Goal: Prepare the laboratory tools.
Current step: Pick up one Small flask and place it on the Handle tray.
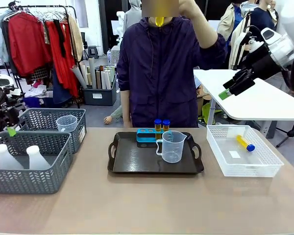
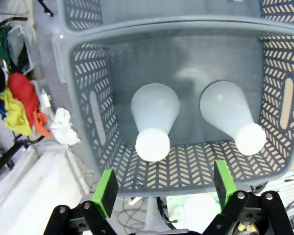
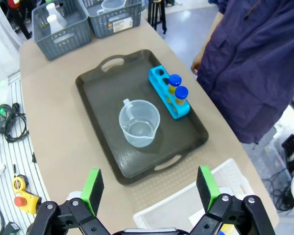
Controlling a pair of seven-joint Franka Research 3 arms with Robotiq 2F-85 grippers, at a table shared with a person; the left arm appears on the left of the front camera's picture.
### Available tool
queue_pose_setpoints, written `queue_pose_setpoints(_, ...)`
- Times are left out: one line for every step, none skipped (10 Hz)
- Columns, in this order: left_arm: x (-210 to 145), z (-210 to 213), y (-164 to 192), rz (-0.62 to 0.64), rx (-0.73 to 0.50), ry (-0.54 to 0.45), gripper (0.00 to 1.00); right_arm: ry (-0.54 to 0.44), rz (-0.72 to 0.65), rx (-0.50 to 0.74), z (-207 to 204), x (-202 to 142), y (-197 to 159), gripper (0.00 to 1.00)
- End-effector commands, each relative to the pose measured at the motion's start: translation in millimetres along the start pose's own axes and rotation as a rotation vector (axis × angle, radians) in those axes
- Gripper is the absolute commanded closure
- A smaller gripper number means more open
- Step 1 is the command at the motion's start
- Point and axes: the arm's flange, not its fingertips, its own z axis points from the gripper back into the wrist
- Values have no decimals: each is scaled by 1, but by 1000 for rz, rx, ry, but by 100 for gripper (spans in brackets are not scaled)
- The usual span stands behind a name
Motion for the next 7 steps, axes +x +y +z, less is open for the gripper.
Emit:
queue_pose_setpoints(0,-3,3,20,-1,15,0,-17,3,7,0,1,0,0)
queue_pose_setpoints(0,-3,3,20,-1,15,0,-17,3,7,0,1,0,0)
queue_pose_setpoints(0,-3,3,20,-1,15,0,-17,3,7,0,1,0,0)
queue_pose_setpoints(0,-3,3,20,-1,15,0,-17,3,7,0,1,0,0)
queue_pose_setpoints(1,-4,1,6,-1,10,0,-17,3,7,0,1,0,0)
queue_pose_setpoints(4,-17,-7,-60,43,-56,0,-17,3,7,0,1,0,0)
queue_pose_setpoints(5,-22,-9,-61,40,-93,0,-17,3,7,0,1,0,0)
